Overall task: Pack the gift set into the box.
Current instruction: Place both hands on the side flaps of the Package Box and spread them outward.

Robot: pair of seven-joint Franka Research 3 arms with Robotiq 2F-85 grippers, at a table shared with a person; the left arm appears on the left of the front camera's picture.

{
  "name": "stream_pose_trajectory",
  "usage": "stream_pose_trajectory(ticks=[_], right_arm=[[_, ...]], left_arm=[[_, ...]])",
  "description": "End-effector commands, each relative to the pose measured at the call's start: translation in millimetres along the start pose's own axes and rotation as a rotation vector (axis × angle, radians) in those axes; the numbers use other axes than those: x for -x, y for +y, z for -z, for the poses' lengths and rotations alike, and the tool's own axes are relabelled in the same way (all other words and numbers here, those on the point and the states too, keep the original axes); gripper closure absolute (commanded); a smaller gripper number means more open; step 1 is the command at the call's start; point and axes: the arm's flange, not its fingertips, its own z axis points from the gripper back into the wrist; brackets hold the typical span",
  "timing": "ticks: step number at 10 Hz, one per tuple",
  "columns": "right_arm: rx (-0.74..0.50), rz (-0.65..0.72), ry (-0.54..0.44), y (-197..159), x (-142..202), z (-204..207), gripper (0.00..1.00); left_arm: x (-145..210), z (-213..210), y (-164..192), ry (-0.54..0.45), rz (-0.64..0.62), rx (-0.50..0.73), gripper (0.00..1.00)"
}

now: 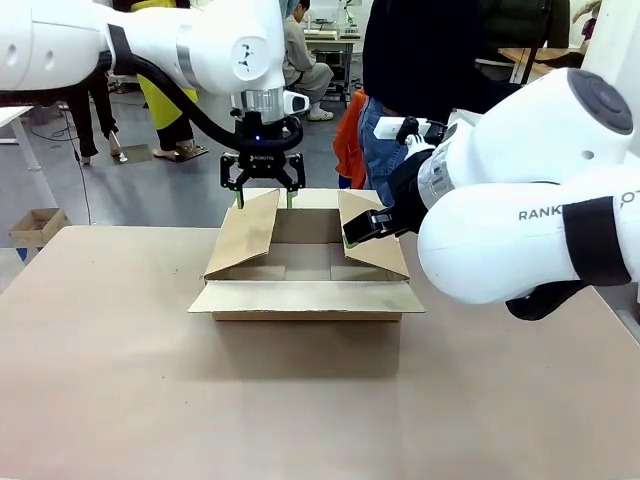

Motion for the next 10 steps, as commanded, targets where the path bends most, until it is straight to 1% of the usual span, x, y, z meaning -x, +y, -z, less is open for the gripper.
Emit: stream_pose_trajectory(ticks=[1, 3, 5, 7, 9, 10], right_arm=[[0.000, 0.016, 0.006, 1, 4, -5, 0.00], [0.000, 0.016, 0.006, 1, 4, -5, 0.00], [0.000, 0.016, 0.006, 1, 4, -5, 0.00], [0.000, 0.016, 0.006, 1, 4, -5, 0.00], [0.000, 0.016, 0.006, 1, 4, -5, 0.00], [0.000, 0.016, 0.006, 1, 4, -5, 0.00]], left_arm=[[8, 12, -2, 0.008, -0.024, -0.083, 0.00], [20, 30, -4, 0.002, -0.018, -0.146, 0.00], [30, 38, 5, -0.029, -0.005, -0.190, 0.00], [39, 33, 15, -0.087, 0.002, -0.242, 0.00], [51, 20, 25, -0.166, 0.000, -0.298, 0.00], [56, 11, 31, -0.205, -0.008, -0.303, 0.00]])
